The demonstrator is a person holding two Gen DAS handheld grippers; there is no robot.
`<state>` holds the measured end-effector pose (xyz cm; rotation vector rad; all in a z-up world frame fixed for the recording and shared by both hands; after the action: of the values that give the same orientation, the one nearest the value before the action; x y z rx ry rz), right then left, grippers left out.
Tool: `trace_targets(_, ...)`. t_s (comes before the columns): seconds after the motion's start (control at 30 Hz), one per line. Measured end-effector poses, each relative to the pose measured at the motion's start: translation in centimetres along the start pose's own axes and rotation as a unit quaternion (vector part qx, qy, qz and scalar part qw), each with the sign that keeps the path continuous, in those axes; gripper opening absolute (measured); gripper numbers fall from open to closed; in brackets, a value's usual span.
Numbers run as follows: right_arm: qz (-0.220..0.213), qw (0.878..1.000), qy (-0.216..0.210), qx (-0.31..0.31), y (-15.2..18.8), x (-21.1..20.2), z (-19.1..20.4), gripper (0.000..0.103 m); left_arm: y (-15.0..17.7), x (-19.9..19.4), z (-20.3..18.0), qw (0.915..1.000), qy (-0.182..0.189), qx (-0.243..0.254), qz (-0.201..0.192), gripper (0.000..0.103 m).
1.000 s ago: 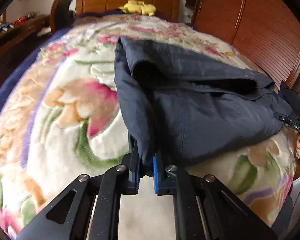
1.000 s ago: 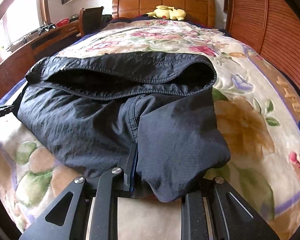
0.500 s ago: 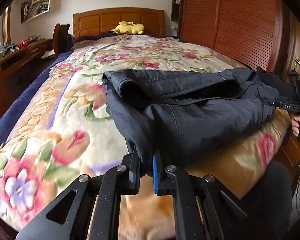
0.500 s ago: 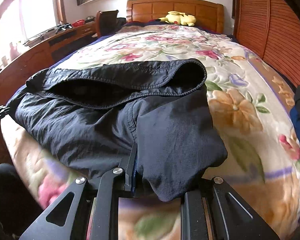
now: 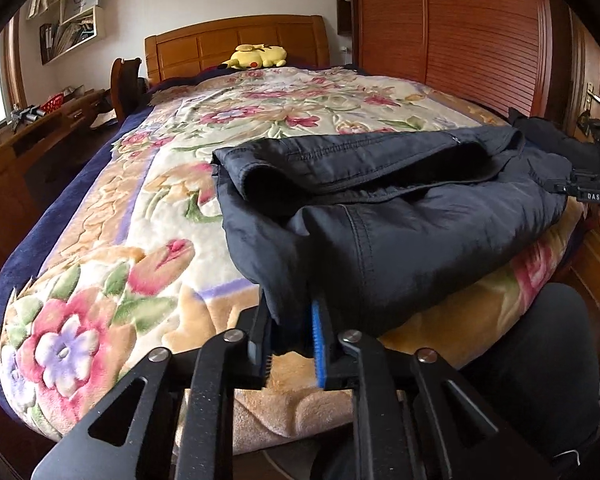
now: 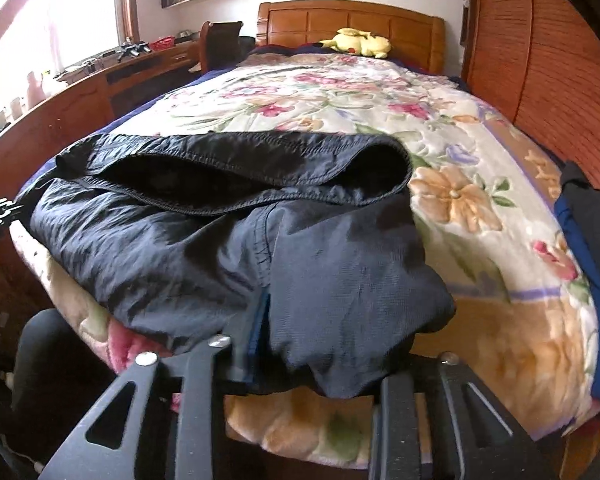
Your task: Fold large clothes
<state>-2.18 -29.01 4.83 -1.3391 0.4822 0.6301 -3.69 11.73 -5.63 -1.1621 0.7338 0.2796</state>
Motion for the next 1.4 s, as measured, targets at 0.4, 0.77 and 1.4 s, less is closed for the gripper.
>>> trace_targets(0.4, -0.025, 0.999, 0.025, -0.02, 0.4, -2.5, 1.1, 0.07, -0.4, -0.1, 1.7, 1.0, -0.002, -0.004, -0.007, 0.074)
trace_targets(0.77, -0.049, 0.997, 0.044, -0.039, -2.0, -1.5, -0.3, 0.082, -2.9, 1.4, 3.9, 0.9997, -0.025, 0.006, 0.001, 0.079)
trace_targets(1.4, 0.028, 0.996, -0.021, -0.083, -5.0, 7.4, 1.9, 0.082, -4.7, 10.0, 7.1, 0.9947, -0.04, 0.049, 0.081, 0.079)
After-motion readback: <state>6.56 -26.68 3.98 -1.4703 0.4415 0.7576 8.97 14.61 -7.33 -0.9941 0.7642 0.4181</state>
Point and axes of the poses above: each gripper's, at about its wrist camera, not at the fingertips, and x roughly the way its jaws point, z to its left, y to its underside, the point moved 8 cm from there along x, roughly the way its jaws point, and after that the axes turned 14 degrees about x, right-handed, at the moved point
